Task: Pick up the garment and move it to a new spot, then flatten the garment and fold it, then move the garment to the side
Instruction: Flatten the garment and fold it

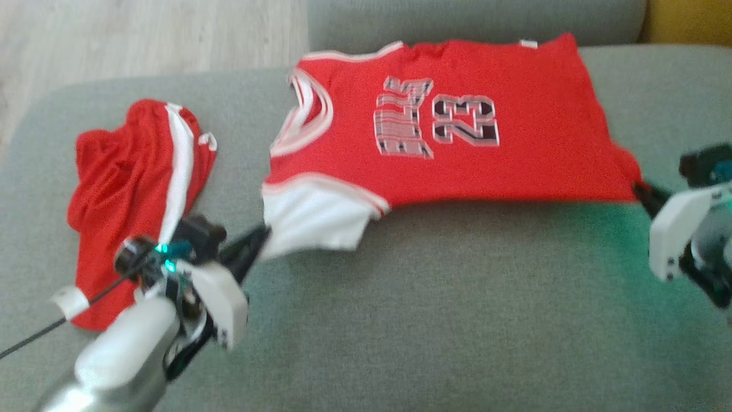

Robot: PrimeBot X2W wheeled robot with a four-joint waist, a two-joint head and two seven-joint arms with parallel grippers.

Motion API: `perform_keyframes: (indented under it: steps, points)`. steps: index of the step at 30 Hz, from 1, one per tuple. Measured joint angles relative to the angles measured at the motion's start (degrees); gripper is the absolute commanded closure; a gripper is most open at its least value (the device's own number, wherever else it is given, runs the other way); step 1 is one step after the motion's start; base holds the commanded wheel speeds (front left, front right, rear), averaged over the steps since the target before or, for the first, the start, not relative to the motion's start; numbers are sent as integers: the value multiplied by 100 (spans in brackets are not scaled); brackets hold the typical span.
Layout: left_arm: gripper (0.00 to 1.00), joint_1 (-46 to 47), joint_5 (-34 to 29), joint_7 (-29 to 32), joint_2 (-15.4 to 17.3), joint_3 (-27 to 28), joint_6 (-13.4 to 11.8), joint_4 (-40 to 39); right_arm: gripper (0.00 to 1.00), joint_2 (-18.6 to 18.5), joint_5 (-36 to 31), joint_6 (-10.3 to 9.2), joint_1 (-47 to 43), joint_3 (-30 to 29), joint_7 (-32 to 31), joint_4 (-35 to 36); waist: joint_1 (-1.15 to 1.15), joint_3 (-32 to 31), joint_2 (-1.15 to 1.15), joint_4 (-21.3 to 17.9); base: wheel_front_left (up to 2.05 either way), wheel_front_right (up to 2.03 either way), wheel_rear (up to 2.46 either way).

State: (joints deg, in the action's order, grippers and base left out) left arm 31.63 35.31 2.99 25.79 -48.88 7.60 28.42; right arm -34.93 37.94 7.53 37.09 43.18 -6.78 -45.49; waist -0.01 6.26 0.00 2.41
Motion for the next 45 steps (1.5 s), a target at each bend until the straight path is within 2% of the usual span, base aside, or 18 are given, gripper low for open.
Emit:
perform_keyframes:
  steps: [8,10,17,22,29,45]
  points:
    - [100,-683,726,855,734,-309,-2,-1395,100,-378,744,0,-592,411,-466,437,0,-442,0,21,0,0,0]
    - [100,-889,835,1016,892,-318,-93,-1835,100,-508,964,0,-750,503,-573,664,0,-540,0,2,0,0,0]
    - [100,-957,848,1055,1002,-256,-416,-2325,100,-580,1322,0,-776,360,-557,947,1,-494,0,-95,0,0,0]
    - [100,-799,835,1055,996,-189,-467,-2284,100,-556,1327,0,-744,253,-552,977,2,-323,0,-160,0,0,0]
    - [100,-32,789,1114,889,-78,-398,-1824,100,-428,1278,0,-384,45,-552,900,2,5,0,-234,0,0,0]
    - [100,1529,372,1204,296,-209,-113,-207,100,196,887,0,688,-280,-531,92,3,804,0,-293,0,0,0]
